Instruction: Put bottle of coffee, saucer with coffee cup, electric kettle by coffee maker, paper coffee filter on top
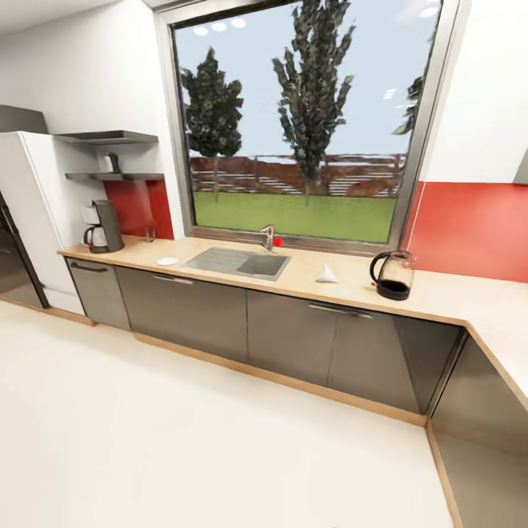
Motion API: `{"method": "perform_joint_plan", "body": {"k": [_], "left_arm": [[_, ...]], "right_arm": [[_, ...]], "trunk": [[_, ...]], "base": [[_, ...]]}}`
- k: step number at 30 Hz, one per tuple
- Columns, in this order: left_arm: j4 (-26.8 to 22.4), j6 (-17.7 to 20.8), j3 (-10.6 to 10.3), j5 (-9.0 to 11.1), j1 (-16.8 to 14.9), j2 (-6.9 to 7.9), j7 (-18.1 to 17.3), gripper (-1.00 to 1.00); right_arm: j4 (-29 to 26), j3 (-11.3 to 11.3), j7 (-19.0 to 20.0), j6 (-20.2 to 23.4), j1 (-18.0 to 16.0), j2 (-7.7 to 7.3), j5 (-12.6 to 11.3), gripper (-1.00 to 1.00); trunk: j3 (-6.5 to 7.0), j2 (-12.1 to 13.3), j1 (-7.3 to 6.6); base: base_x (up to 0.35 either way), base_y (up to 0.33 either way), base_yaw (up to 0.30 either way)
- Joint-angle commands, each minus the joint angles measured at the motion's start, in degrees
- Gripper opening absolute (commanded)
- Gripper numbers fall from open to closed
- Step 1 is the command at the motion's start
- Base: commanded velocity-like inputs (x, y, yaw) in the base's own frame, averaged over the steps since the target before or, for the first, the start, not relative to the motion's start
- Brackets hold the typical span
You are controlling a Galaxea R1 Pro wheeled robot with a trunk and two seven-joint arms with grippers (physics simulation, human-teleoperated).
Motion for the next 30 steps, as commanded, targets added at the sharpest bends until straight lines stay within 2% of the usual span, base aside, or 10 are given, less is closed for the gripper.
{"method": "perform_joint_plan", "body": {"k": [1, 12, 26, 30], "left_arm": [[-0.05, 0.01, 0.01, 0.03, -0.01, 0.00, -0.01, 1.00], [-0.05, 0.01, 0.01, 0.10, -0.01, 0.00, -0.01, 1.00], [-0.05, 0.01, 0.01, 0.19, -0.01, 0.00, -0.01, 1.00], [-0.05, 0.01, 0.01, 0.21, -0.01, 0.05, -0.01, 1.00]], "right_arm": [[-0.07, -0.03, 0.02, -0.11, 0.01, 0.01, 0.01, 1.00], [-0.10, -0.03, 0.02, -0.09, 0.01, 0.01, 0.01, 1.00], [-0.11, -0.03, -0.05, -0.18, 0.01, 0.01, 0.01, 1.00], [-0.12, -0.03, -0.07, -0.18, 0.01, 0.01, 0.01, 1.00]], "trunk": [[0.07, 0.32, -0.20], [1.97, 4.74, -2.62], [1.97, 4.74, -2.62], [1.97, 4.74, -2.62]], "base": [[0.000, 0.000, -0.299], [0.000, 0.000, -0.299], [0.000, 0.000, -0.298], [0.000, 0.000, -0.163]]}}
